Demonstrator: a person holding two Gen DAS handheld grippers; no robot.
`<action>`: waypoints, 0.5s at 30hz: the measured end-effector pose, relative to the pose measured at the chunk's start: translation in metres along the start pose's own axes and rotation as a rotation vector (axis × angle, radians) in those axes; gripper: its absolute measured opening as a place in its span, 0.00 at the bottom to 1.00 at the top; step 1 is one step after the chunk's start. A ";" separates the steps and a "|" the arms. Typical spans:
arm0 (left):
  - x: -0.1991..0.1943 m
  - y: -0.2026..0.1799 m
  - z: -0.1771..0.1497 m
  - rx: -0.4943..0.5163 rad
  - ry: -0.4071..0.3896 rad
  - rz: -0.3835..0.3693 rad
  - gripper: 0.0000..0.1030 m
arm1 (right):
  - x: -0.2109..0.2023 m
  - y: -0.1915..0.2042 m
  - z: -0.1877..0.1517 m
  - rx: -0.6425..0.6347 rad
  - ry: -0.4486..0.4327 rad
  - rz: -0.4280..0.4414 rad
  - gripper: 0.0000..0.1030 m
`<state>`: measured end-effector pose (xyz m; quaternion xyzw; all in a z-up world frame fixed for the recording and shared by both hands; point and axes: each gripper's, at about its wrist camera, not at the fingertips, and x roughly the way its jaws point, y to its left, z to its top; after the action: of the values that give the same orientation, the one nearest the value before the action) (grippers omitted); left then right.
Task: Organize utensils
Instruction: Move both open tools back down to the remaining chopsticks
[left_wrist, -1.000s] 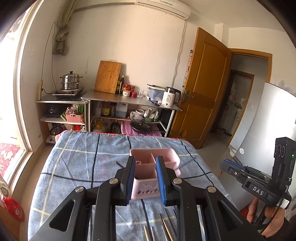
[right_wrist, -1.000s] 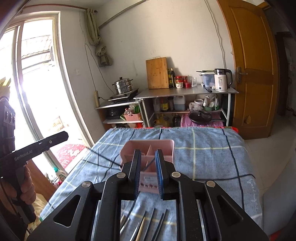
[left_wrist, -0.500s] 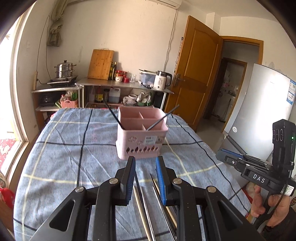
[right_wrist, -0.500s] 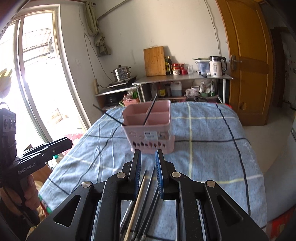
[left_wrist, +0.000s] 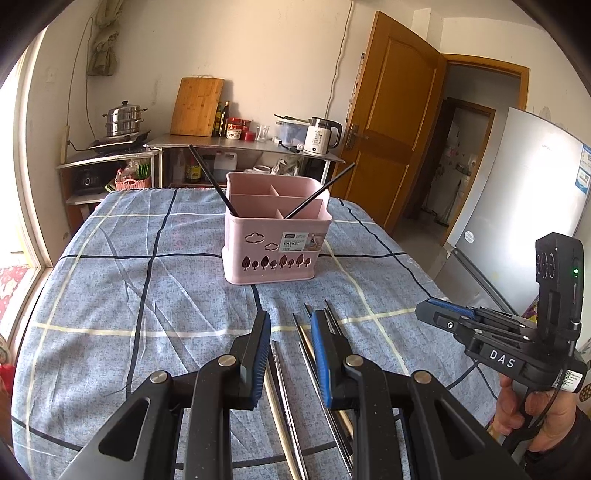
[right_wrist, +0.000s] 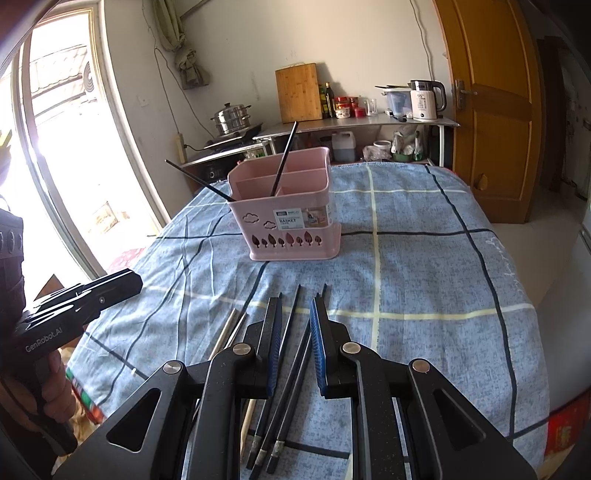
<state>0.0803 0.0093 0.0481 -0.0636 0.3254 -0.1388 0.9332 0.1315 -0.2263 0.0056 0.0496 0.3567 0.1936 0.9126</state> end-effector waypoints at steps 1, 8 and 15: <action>0.002 0.000 -0.001 0.000 0.003 0.001 0.22 | 0.004 -0.001 -0.001 -0.001 0.008 -0.004 0.16; 0.020 0.005 -0.006 -0.017 0.033 0.005 0.22 | 0.036 -0.004 -0.015 0.008 0.082 -0.019 0.16; 0.053 0.012 -0.012 -0.042 0.100 -0.004 0.22 | 0.074 -0.008 -0.026 0.015 0.162 -0.033 0.16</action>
<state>0.1148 0.0044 0.0053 -0.0768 0.3742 -0.1368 0.9140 0.1656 -0.2058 -0.0621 0.0349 0.4314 0.1793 0.8835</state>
